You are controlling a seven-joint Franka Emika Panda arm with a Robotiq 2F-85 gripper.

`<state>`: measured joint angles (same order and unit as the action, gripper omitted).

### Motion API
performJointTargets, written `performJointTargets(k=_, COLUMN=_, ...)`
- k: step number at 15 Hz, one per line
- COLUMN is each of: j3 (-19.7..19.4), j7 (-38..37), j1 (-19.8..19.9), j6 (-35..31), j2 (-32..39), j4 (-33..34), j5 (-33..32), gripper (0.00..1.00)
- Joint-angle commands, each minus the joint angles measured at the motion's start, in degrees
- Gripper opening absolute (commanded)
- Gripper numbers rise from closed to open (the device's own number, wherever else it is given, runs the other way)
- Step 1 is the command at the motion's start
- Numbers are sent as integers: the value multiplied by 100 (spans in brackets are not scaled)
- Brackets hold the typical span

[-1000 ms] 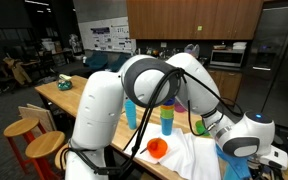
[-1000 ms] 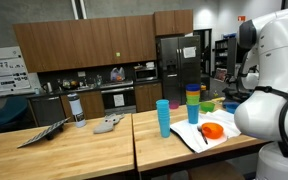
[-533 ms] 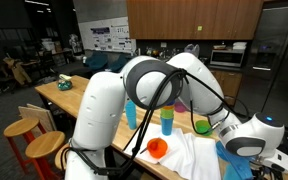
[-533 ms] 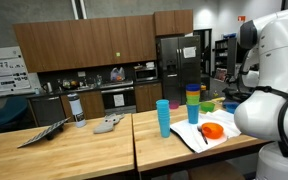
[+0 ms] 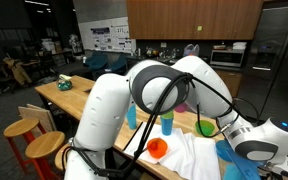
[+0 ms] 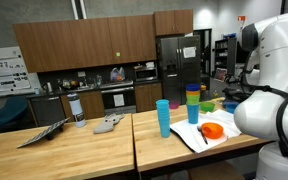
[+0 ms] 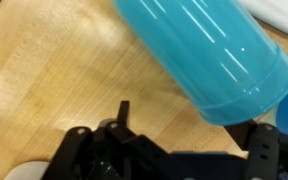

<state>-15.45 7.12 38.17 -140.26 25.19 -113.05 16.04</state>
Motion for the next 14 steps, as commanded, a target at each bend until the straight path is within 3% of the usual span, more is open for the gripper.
performJointTargets(k=1, j3=37, j7=132, j1=111, j6=225, j2=153, j4=280, j5=94, gripper=61)
performJointTargets(k=9, j3=75, j7=43, j1=132, j6=189, j2=365, j4=435, j5=71, gripper=1)
performJointTargets(k=14, j3=103, j7=-25, j1=97, j6=173, j2=454, j4=518, j5=30, gripper=0)
